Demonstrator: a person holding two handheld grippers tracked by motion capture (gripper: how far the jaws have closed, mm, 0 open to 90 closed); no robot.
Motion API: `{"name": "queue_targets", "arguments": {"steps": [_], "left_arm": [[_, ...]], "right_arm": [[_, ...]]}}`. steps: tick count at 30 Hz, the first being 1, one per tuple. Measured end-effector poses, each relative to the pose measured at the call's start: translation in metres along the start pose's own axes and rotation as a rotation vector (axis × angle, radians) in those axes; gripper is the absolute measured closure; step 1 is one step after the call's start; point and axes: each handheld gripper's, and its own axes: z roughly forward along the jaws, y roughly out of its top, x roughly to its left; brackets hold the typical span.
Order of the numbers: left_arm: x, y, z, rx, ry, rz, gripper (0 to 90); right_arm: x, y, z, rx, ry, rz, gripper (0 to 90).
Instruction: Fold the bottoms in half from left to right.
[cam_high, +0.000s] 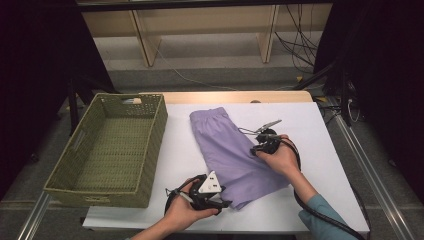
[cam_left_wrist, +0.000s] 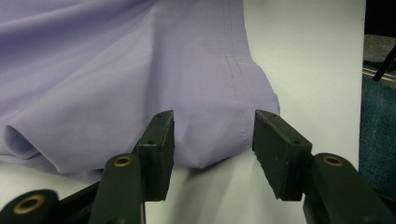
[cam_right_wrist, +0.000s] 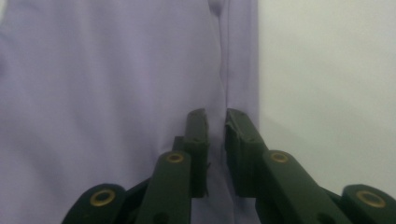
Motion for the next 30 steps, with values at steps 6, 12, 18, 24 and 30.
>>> {"name": "queue_targets", "arguments": {"steps": [6, 12, 18, 24, 30], "left_arm": [[0.000, 0.000, 0.001, 0.003, -0.002, 0.002, 48.8], [0.000, 0.000, 0.001, 0.000, -0.002, 0.000, 48.9], [0.000, 0.000, 0.001, 0.001, -0.003, 0.000, 48.9], [0.000, 0.000, 0.001, 0.002, -0.004, -0.001, 48.9], [0.000, 0.000, 0.002, 0.004, -0.005, -0.002, 49.0]], "right_arm": [[0.003, -0.002, 0.001, -0.017, 0.008, 0.029, 88.7], [0.004, -0.002, 0.000, -0.021, 0.003, 0.039, 90.0], [0.003, 0.001, -0.008, -0.022, -0.023, 0.023, 90.0], [0.002, 0.004, -0.019, -0.064, -0.050, 0.017, 90.0], [-0.003, 0.003, -0.021, -0.082, -0.092, 0.014, 90.0]]}}
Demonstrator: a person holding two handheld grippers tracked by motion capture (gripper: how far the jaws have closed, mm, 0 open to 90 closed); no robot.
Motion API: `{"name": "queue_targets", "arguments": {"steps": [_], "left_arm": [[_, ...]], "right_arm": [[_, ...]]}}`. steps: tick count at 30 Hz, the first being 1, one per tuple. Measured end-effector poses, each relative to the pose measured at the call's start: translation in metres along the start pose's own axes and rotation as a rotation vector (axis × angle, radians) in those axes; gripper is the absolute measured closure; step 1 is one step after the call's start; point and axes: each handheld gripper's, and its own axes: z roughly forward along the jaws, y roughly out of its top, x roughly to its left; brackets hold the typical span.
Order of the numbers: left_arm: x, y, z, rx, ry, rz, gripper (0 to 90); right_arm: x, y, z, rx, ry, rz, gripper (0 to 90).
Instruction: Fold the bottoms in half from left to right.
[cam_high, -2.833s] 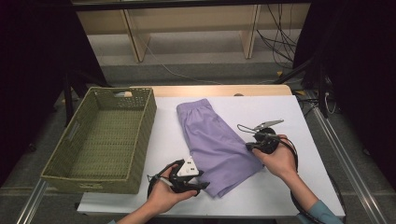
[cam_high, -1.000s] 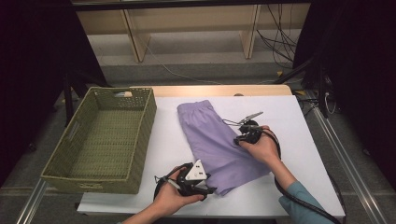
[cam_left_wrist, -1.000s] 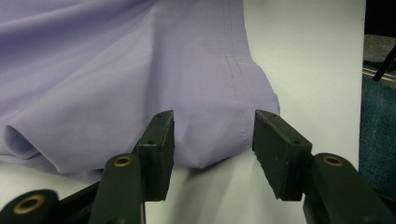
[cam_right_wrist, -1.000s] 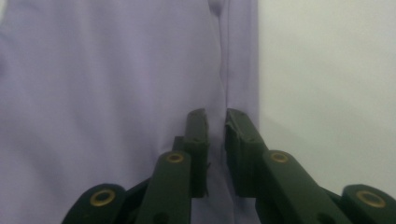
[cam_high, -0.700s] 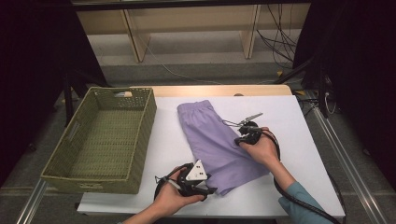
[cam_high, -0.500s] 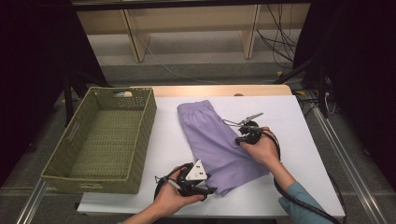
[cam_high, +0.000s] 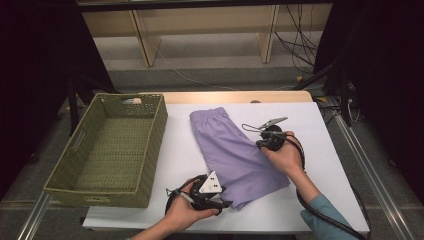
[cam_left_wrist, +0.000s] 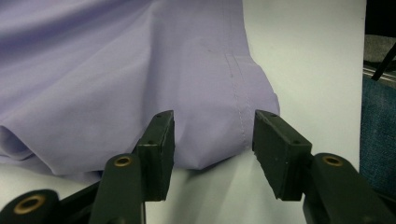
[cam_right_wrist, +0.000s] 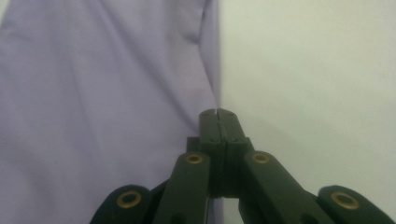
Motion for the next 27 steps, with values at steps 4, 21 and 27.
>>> {"name": "queue_targets", "arguments": {"steps": [4, 21, 27], "left_arm": [[0.000, 0.000, 0.001, 0.006, -0.003, 0.005, 49.0], [-0.001, 0.000, 0.001, 0.007, -0.008, 0.003, 49.0], [0.000, -0.001, 0.001, -0.006, -0.003, 0.004, 48.2]], "right_arm": [[-0.003, -0.006, 0.008, 0.034, -0.016, 0.002, 90.0], [-0.004, -0.010, 0.007, 0.029, -0.042, -0.036, 90.0], [-0.004, -0.014, 0.015, 0.050, -0.030, -0.031, 90.0]]}}
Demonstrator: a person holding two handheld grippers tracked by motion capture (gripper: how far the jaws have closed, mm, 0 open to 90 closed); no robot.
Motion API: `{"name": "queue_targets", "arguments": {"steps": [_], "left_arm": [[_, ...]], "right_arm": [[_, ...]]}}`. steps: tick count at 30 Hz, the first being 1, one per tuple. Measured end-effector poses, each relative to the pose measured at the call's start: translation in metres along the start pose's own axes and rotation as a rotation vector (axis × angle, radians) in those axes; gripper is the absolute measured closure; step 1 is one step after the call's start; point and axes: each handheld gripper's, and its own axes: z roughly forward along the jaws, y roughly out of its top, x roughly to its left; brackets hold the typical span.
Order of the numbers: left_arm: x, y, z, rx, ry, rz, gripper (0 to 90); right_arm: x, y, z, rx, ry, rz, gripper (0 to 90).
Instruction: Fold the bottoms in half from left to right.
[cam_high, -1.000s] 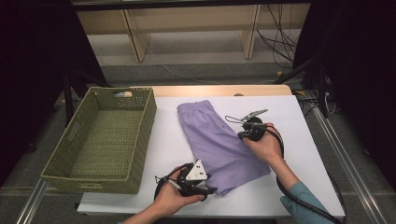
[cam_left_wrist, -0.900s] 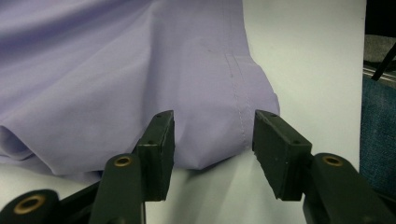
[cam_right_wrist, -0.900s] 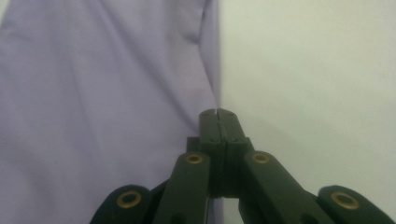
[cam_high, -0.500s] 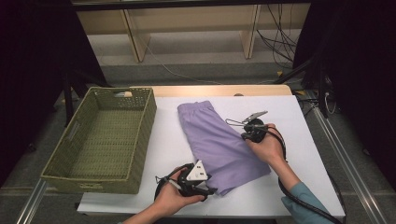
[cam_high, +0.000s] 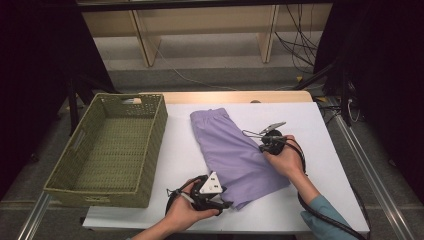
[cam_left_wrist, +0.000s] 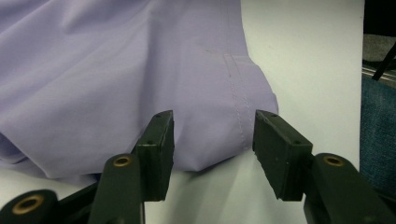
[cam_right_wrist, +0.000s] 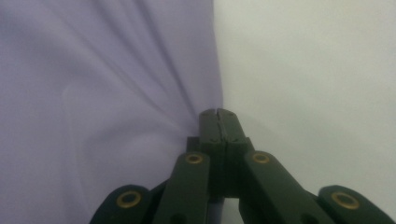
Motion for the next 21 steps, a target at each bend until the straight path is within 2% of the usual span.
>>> {"name": "queue_targets", "arguments": {"steps": [8, 11, 15, 18, 21], "left_arm": [[0.000, 0.000, -0.001, -0.005, 0.009, -0.004, 46.6], [0.000, 0.000, -0.002, -0.011, 0.015, -0.005, 46.1], [0.001, 0.001, -0.004, -0.019, 0.022, -0.010, 44.5], [0.002, 0.000, -0.006, -0.034, 0.023, -0.032, 42.0], [0.003, 0.001, -0.008, -0.052, 0.022, -0.055, 37.5]], "right_arm": [[-0.001, -0.002, 0.000, -0.016, 0.006, -0.005, 89.5], [-0.002, -0.002, -0.002, -0.033, 0.013, 0.001, 83.1], [-0.001, -0.001, -0.009, -0.071, 0.020, 0.021, 69.9], [-0.002, -0.003, -0.014, -0.093, 0.021, 0.025, 61.2], [-0.003, -0.006, -0.020, -0.125, 0.043, 0.018, 51.8]]}}
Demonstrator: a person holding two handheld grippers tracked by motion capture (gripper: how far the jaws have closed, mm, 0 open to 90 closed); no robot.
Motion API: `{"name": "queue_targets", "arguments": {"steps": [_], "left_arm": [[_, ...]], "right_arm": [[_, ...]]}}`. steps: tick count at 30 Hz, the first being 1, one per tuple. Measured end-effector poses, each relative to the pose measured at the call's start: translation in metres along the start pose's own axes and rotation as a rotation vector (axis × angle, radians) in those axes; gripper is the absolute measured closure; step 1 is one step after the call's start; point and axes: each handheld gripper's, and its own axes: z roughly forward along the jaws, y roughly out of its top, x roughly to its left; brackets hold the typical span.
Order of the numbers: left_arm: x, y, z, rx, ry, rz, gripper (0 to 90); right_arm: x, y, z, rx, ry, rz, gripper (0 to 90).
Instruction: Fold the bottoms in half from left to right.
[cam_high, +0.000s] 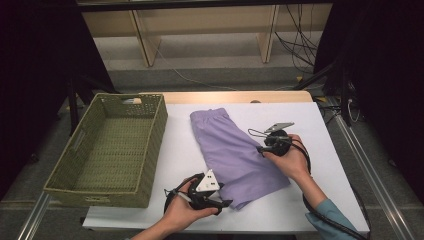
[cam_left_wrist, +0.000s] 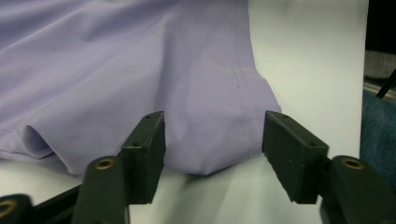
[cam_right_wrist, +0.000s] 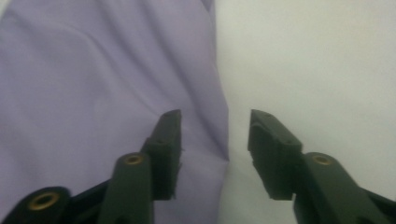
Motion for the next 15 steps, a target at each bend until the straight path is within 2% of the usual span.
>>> {"name": "queue_targets", "arguments": {"steps": [7, 15], "left_arm": [[0.003, -0.001, -0.006, -0.015, 0.022, -0.014, 33.2], [0.009, -0.004, -0.015, -0.029, 0.054, -0.036, 29.5]], "right_arm": [[-0.003, -0.009, -0.015, -0.097, 0.064, 0.066, 35.0], [0.001, -0.025, -0.030, -0.106, 0.077, 0.065, 27.3]]}}
